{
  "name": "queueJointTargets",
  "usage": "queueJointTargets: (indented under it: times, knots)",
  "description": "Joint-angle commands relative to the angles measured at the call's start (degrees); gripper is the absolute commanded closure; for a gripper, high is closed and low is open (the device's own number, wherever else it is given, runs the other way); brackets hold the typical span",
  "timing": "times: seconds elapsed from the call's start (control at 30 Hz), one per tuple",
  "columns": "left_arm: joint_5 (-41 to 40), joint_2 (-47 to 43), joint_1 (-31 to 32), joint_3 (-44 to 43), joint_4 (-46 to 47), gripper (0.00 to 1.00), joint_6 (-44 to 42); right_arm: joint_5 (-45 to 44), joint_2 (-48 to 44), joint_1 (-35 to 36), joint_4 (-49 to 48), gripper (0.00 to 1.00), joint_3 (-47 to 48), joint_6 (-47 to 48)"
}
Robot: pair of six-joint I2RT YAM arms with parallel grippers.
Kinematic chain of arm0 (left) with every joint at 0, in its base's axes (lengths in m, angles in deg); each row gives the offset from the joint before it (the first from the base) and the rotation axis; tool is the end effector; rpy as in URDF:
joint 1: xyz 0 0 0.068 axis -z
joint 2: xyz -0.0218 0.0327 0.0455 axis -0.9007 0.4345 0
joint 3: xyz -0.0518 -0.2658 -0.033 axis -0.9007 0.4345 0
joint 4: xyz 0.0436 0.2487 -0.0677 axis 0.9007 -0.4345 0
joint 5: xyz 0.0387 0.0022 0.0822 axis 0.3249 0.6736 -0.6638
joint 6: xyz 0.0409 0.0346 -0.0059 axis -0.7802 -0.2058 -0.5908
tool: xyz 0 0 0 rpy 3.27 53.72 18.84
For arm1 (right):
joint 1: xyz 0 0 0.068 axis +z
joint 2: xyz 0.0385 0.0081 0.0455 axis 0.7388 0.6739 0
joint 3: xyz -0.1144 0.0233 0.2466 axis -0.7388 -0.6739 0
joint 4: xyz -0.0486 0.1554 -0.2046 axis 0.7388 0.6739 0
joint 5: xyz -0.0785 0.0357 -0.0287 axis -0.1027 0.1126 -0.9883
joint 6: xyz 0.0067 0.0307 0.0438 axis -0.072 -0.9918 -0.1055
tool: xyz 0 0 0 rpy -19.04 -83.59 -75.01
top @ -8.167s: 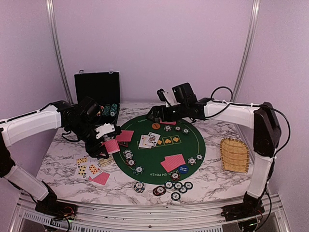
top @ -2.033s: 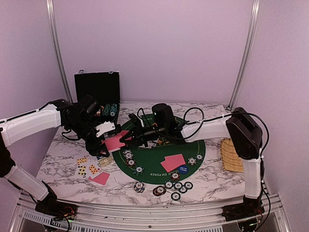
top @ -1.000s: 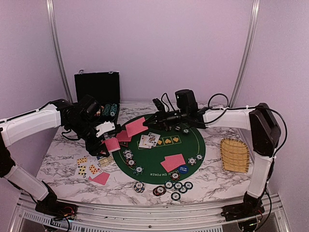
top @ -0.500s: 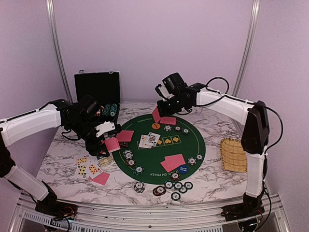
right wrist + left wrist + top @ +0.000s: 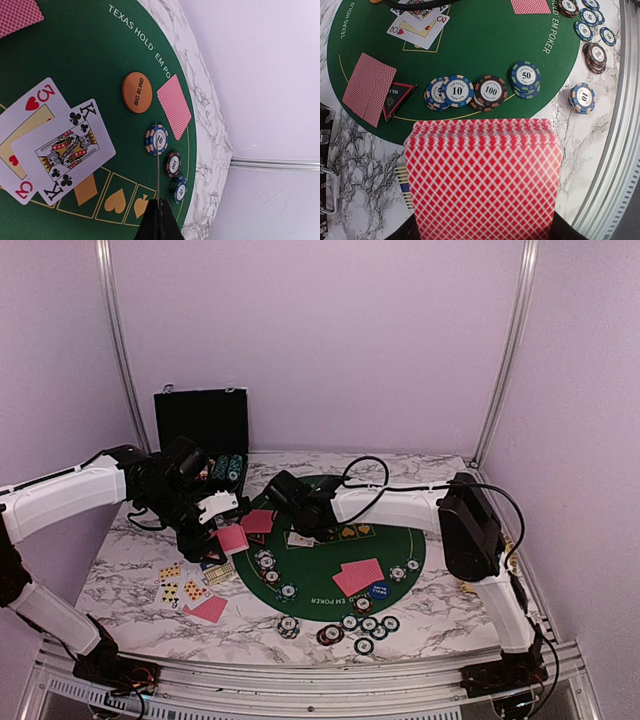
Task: Distribute texas hold em gaming equipment
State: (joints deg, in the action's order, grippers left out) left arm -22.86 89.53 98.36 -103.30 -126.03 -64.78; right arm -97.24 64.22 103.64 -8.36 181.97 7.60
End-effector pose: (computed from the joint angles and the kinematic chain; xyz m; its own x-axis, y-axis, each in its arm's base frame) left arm 0.2304 -0.1673 0.2700 -0.2844 0.8203 -0.4962 0.9359 0.3497 0.0418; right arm 0.2997 0.3949 0.1848 -0.4200 -0.8538 -0.3076 -0.4167 0.4826 -0.7704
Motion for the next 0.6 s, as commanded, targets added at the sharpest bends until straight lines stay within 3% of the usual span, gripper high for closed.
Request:
queueJointTargets:
  times: [0.0, 0.57]
  knots:
    - [0.64, -1.17, -0.36, -0.83, -0.40, 1.00, 0.05, -6.90, 2.75, -0.33, -4.21, 1.00, 0.47, 5.47]
    - [0.78, -0.73, -0.40, -1.24, -0.40, 1.00, 0.06, 9.90, 5.00, -0.03, -0.77, 1.00, 0.74, -1.02]
